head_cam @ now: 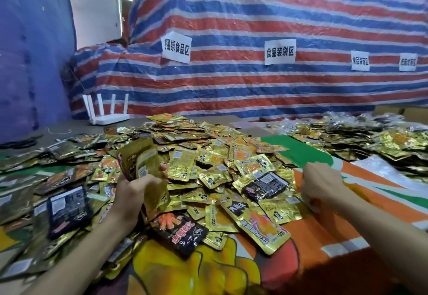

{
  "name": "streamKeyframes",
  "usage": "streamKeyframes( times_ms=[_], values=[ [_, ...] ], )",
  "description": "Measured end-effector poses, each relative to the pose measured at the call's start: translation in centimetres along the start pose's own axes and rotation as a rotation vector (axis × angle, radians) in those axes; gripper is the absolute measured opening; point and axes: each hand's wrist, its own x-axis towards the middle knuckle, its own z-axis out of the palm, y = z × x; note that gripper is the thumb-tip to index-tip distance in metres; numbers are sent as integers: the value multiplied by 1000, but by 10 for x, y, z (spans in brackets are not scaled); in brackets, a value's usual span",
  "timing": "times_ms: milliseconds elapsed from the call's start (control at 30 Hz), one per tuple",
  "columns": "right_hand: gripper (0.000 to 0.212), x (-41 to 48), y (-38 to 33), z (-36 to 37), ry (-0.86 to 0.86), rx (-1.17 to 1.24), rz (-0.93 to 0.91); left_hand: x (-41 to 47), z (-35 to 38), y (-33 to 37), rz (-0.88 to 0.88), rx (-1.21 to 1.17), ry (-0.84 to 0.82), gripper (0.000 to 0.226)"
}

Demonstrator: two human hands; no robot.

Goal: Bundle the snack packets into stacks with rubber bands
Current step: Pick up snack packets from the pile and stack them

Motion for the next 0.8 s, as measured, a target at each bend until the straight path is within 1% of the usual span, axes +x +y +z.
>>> streamKeyframes(
  times_ms=[33, 100, 133, 167, 200, 233, 300, 400, 500, 533, 567, 600, 667, 733, 800],
  values=[
    [8, 2, 0, -4, 78, 49, 26, 1, -2, 0, -36, -43, 10, 26],
    [17, 5, -4, -18, 267, 207, 45, 3, -4, 3, -95, -124, -22, 22],
    [20, 5, -10, -27, 334, 328, 21, 5, -5, 4, -121, -165, -49, 22],
    [21, 4, -20, -37, 357, 482, -29, 6, -7, 6, -142, -210, -74, 24],
    [20, 1, -34, -47, 337, 661, -96, 7, -9, 8, -157, -256, -96, 28],
    [16, -2, -50, -57, 284, 836, -167, 9, -11, 10, -166, -296, -117, 31],
    [10, -14, -89, -73, 133, 1113, -293, 10, -14, 13, -182, -338, -134, 35],
    [9, -33, -147, -88, -90, 1338, -454, 10, -17, 14, -204, -353, -151, 45],
    [11, -46, -194, -97, -450, 1551, -626, 10, -22, 15, -282, -319, -217, 56],
    [12, -50, -206, -96, -538, 1613, -674, 10, -24, 15, -302, -292, -241, 57],
    [13, -52, -216, -92, -558, 1636, -702, 10, -25, 16, -322, -275, -266, 57],
    [13, -54, -224, -85, -529, 1639, -704, 10, -25, 15, -343, -263, -292, 56],
    [16, -57, -235, -68, -415, 1665, -652, 9, -24, 14, -376, -217, -343, 51],
    [23, -58, -240, -50, -312, 1701, -609, 9, -22, 11, -424, -175, -358, 41],
    [24, -55, -241, -40, -293, 1669, -583, 10, -20, 8, -458, -182, -357, 37]
  ],
)
